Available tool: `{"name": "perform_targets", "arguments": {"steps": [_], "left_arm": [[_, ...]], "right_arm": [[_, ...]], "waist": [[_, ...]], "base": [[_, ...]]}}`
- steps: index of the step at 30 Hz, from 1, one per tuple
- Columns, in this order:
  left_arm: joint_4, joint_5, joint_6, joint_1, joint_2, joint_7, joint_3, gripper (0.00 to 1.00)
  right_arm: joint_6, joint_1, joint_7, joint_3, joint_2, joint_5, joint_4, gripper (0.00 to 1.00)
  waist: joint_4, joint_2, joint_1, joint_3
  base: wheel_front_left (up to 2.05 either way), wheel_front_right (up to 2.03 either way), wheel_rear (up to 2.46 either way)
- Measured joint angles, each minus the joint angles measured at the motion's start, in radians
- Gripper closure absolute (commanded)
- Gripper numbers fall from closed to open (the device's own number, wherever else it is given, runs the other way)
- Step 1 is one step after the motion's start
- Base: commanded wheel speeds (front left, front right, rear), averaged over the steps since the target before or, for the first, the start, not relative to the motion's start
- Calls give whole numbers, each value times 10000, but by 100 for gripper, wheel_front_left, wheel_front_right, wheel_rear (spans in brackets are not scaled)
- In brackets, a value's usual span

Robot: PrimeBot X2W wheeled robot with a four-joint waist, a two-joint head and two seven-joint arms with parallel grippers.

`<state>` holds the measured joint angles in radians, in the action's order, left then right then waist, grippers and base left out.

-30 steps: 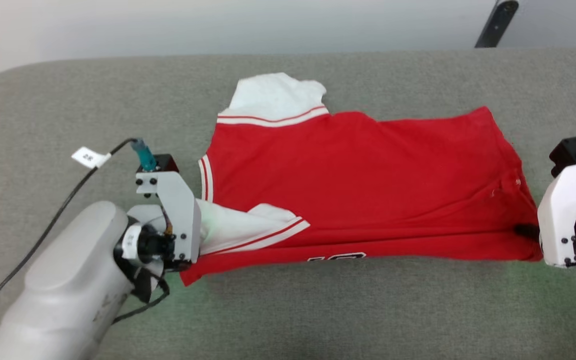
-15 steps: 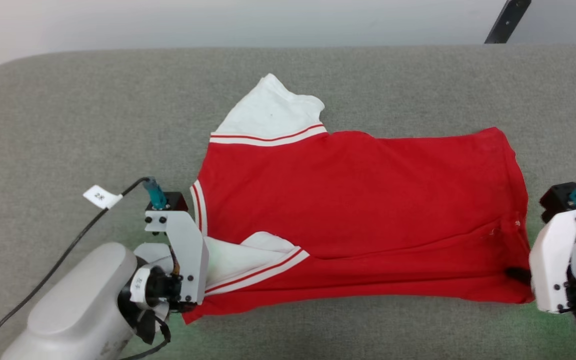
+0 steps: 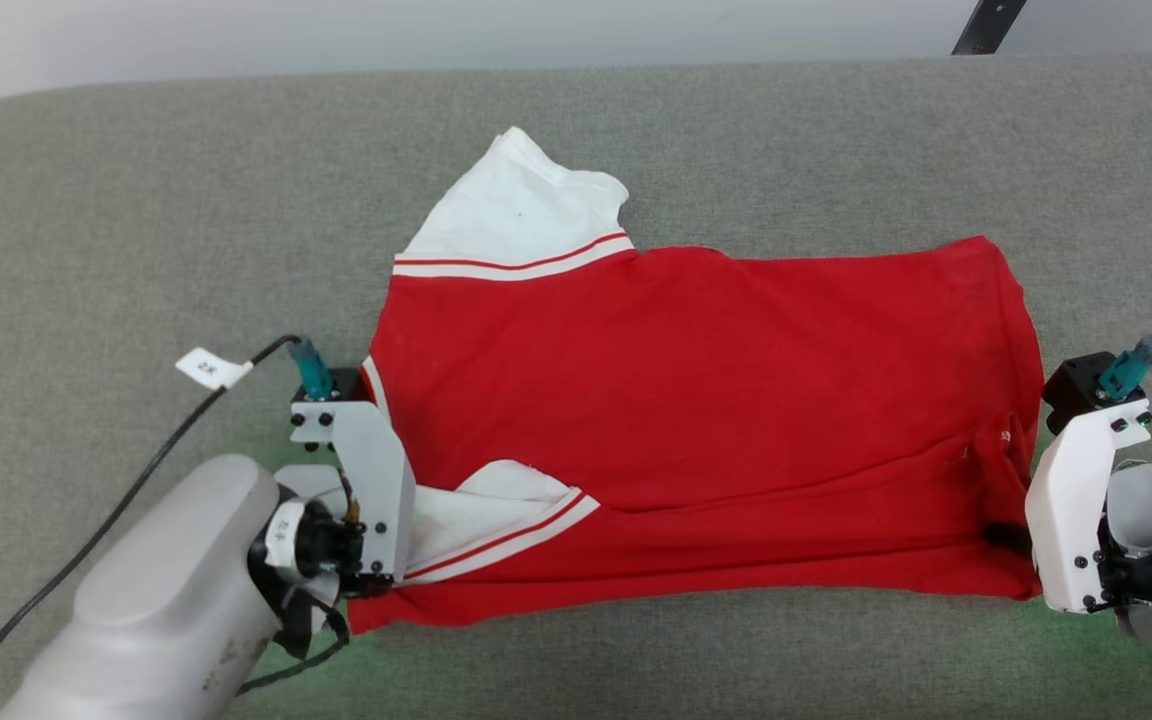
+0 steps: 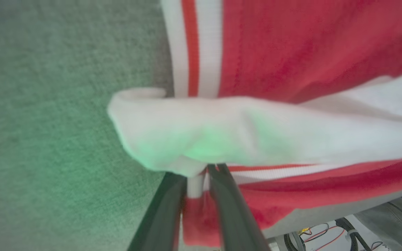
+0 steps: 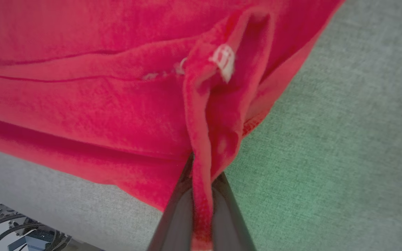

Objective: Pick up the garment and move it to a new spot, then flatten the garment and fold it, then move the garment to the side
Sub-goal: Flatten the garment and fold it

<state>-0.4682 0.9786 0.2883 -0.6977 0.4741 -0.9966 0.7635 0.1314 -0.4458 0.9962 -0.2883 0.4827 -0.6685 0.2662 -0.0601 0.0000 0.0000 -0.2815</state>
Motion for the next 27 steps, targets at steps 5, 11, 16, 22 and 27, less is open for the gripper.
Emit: {"name": "perform_targets", "arguments": {"steps": [5,11,16,22,27], "left_arm": [[-222,-48,-203,-220,-94,82,61,0],[36,-198,-151,-447,-42,196,73,0],[546,-295,44,-452,230,479,-61,0],[1051,-314,157,-287,502,648,-171,0],[1492,-355,274,-72,662,830,-196,0]], "right_arm": [[0,-160,-107,-105,-65,-6,360,100],[0,-201,-190,-132,-79,-73,752,100],[2,-231,-134,-86,-113,-36,1062,75],[2,-426,-374,291,-360,336,1676,0],[0,-533,-372,591,-479,598,1816,0]], "waist": [[33,0,0,71],[197,0,0,306],[371,1,0,507],[501,0,0,695],[533,1,1,905]], "base": [[0,0,0],[0,0,0],[0,0,0],[0,0,0],[0,0,0]]}}
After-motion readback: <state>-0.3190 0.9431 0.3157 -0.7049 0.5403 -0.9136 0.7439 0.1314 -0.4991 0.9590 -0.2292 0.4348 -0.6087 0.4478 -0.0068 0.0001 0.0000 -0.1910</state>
